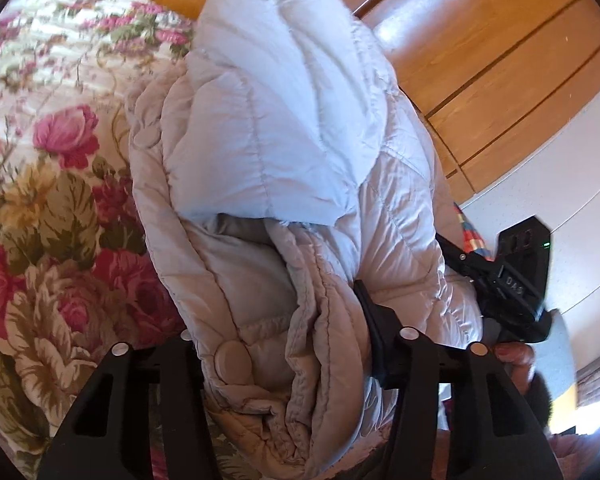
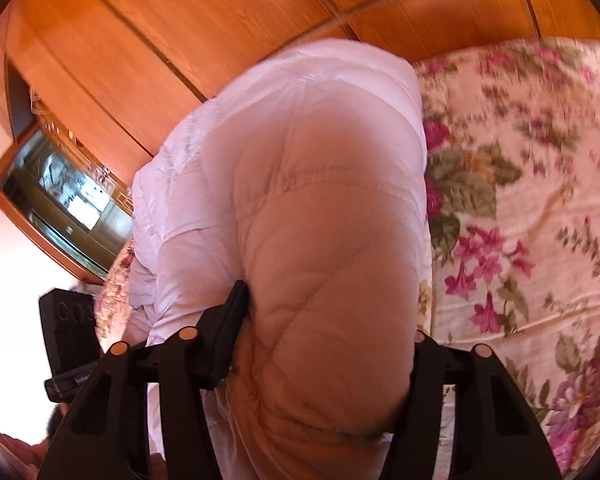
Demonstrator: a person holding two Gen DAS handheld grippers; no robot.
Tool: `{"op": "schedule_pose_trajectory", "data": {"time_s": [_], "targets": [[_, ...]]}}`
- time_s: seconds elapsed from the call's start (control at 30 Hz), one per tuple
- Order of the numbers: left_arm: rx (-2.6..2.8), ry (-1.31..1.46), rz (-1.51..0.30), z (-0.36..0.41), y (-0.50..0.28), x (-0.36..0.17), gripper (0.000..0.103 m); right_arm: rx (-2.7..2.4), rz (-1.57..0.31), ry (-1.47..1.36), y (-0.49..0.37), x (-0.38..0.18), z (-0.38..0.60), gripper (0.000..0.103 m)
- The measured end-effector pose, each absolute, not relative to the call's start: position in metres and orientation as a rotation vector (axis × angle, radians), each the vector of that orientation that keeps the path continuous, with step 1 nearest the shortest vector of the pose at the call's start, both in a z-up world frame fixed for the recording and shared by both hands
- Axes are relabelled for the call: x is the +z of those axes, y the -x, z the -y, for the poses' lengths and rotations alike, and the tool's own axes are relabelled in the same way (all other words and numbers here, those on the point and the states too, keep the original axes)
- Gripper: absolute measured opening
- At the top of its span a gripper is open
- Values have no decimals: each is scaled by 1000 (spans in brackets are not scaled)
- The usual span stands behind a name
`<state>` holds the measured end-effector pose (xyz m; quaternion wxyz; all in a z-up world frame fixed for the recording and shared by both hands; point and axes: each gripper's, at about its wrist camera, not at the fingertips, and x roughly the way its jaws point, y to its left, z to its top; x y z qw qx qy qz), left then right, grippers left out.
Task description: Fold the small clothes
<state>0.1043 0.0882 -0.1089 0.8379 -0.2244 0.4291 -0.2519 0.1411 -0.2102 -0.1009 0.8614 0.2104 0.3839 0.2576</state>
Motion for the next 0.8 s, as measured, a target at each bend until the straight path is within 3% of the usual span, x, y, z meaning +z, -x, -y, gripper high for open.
{"op": "schedule_pose_trajectory", "data": {"time_s": [0.33,0.8], "targets": [[-563,431,-815,-72,-120,-80,34,483,-552,-116,-122,-52,179,44],[-509,313,-666,-53,-216,-41,33,457,-246,118,-209,-38,178,42]]}}
